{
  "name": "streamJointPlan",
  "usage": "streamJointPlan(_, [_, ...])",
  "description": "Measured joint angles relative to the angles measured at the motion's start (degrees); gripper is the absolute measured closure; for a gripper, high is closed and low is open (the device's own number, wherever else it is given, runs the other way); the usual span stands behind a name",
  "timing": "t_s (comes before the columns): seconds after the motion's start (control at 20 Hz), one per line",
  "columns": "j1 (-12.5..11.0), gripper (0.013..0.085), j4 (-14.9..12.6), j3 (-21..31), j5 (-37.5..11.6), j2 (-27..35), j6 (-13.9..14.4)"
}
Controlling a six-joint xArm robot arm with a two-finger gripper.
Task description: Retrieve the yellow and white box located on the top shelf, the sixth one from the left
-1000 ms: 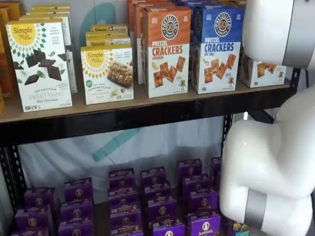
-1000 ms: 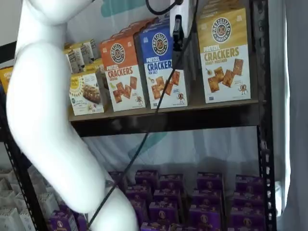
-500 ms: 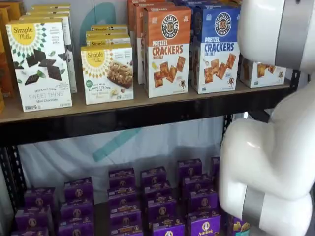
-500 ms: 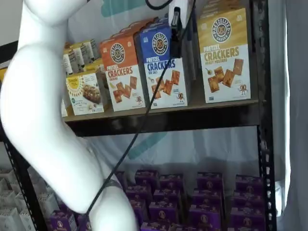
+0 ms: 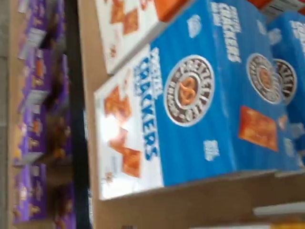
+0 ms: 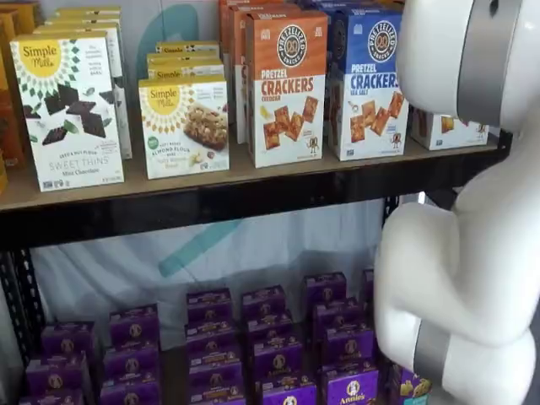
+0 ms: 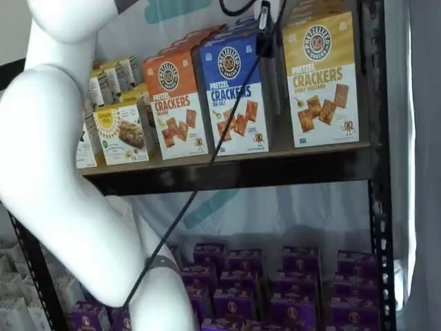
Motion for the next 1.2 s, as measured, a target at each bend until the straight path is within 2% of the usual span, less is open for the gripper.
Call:
streamJointPlan(0.1, [0.67, 0.0130, -1.05, -0.32, -2.66, 0.58, -1.19])
streamJointPlan(0.15, [1.43, 0.0130, -2.55, -0.59, -4.53, 0.97, -2.10])
streamJointPlan(0.35, [3.25, 0.0130, -6.22, -2.47, -7.33, 2.91, -3.13])
streamJointPlan(0.75, [7.43, 0.0130, -10.91, -6.30, -10.43, 6.66, -1.61])
streamJointPlan(1.0, [10.73, 0.0130, -15.59, -8.75, -9.92, 8.78, 0.76])
streamJointPlan(1.2, [12.24, 0.0130, -17.54, -9.95, -9.53, 9.98, 1.98])
